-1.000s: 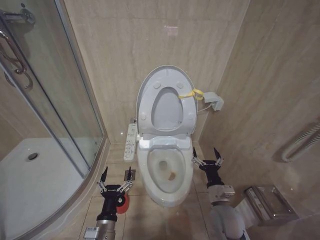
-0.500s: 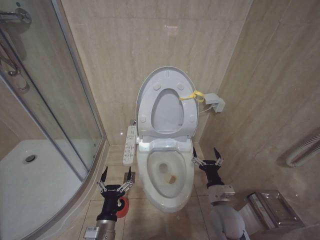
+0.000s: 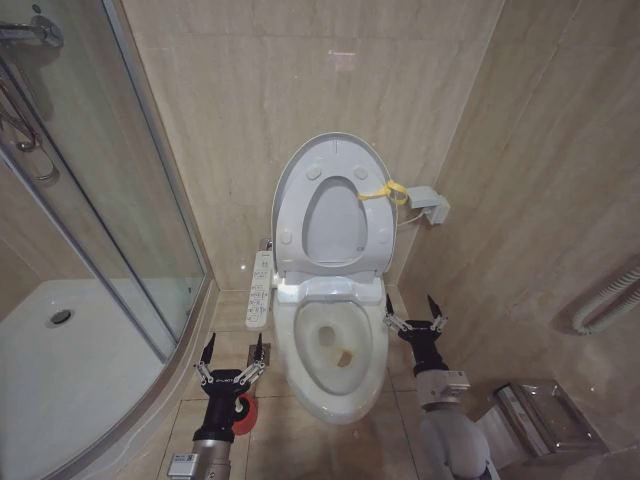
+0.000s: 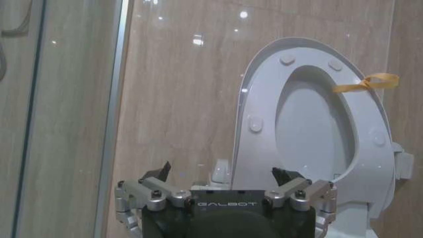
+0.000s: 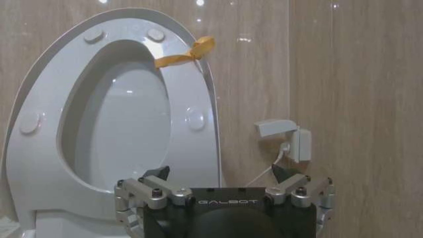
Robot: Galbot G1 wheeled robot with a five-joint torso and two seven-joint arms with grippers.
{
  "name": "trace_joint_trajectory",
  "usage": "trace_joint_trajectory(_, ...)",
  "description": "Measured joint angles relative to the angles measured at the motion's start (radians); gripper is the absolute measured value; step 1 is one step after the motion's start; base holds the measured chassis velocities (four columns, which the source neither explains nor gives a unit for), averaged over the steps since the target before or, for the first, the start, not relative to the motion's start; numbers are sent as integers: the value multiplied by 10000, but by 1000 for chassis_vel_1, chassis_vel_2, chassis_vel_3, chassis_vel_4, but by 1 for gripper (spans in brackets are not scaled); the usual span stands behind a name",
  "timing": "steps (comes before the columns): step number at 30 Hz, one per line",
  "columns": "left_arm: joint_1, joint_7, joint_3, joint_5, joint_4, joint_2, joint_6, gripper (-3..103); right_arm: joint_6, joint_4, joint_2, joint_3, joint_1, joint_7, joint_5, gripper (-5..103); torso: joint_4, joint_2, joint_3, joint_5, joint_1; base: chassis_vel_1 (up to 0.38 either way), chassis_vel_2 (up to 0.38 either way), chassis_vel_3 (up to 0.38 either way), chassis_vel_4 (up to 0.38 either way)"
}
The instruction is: Open the toilet lid, clean the toilet bowl with a toilet brush, close the toilet lid, and flush.
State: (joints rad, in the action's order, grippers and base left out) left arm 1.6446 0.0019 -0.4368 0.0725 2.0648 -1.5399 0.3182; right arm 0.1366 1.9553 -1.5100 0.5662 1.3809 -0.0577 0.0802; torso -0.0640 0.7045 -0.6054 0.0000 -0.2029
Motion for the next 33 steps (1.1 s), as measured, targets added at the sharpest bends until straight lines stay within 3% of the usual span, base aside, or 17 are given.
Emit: trace_joint_trajectory(33,0,0,0,0,0,0,0,100,0,0,0,0,0,0,0,100,0,0,0,-1,-1,0,0,0,0)
